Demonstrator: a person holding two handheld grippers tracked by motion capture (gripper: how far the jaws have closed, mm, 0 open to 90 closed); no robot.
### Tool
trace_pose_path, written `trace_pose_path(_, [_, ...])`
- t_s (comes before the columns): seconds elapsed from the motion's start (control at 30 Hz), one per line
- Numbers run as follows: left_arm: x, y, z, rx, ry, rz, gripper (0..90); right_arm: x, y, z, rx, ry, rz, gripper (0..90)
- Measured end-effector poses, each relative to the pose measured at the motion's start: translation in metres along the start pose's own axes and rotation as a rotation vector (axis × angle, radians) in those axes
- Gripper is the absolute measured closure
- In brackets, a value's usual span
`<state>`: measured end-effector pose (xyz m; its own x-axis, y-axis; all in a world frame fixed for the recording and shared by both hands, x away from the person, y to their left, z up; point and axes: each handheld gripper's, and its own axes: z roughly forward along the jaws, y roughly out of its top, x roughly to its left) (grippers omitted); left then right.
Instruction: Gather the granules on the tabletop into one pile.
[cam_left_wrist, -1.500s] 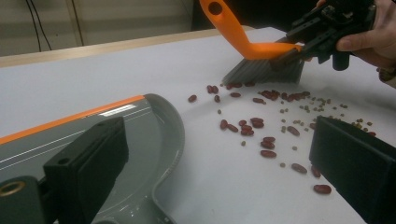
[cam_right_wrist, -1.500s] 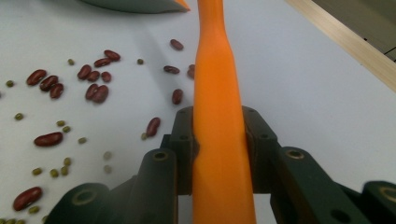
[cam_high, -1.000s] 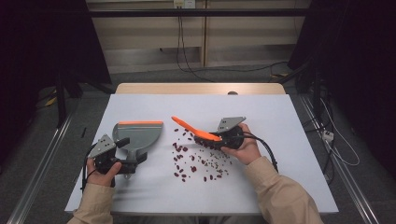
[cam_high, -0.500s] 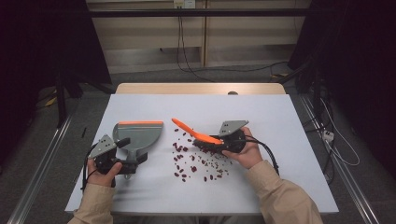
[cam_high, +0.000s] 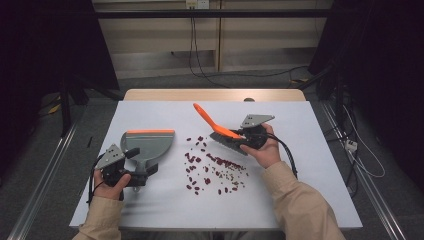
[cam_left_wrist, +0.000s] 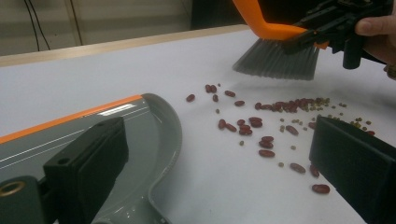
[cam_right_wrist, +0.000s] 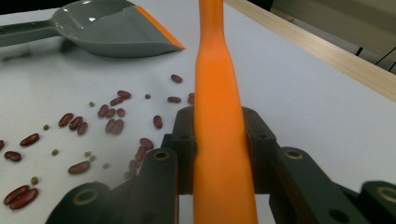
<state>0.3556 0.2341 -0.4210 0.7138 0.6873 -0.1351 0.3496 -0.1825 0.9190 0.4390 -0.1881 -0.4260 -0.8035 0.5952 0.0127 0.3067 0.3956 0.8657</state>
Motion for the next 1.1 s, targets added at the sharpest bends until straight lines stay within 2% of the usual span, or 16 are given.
trace_pose_path(0.13, [0.000,0.000,0.000,0.002,-0.002,-0.004,4.4,-0.005,0.003,0.007,0.012,-0.009,-0.003,71.1])
trace_pose_path(0.87, [0.001,-0.001,0.001,0.006,0.003,-0.009,4.4,-0.022,0.020,0.032,-0.012,-0.023,0.020,71.1])
trace_pose_path(1.1, [0.001,-0.001,0.000,0.005,0.007,-0.010,4.4,-0.023,0.024,0.044,-0.015,-0.024,0.003,71.1])
